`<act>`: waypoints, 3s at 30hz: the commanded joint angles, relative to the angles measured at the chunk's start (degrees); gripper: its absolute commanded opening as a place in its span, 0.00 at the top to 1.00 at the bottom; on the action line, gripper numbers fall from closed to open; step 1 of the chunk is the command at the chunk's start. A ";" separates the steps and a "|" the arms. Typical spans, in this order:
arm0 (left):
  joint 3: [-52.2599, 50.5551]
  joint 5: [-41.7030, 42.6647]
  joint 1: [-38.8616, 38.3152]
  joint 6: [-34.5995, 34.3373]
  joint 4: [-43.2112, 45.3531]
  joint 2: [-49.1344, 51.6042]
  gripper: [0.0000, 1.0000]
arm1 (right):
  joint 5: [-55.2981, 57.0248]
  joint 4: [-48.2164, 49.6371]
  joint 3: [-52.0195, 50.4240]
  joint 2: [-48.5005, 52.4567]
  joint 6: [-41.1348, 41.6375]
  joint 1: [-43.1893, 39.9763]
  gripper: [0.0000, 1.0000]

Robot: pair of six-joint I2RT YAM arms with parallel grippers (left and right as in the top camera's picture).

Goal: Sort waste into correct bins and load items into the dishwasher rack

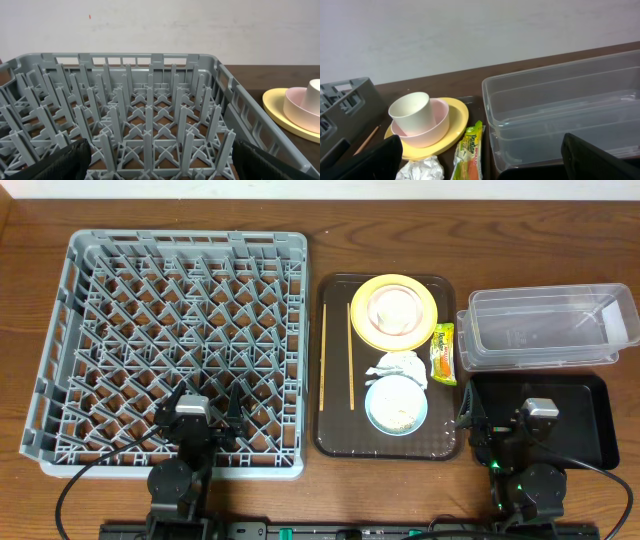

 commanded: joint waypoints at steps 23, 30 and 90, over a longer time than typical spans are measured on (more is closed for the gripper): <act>-0.74 15.37 -0.11 -11.21 0.31 -0.35 0.09 | 0.59 -0.15 -0.07 0.28 -0.26 -0.33 0.01; 3.76 15.76 -0.11 -19.32 0.52 -0.35 0.09 | 0.59 -0.15 -0.07 0.28 -0.26 -0.33 0.01; 85.31 -3.82 -35.12 -32.70 -40.79 108.00 0.85 | 0.59 -0.15 -0.07 0.28 -0.24 -0.33 0.01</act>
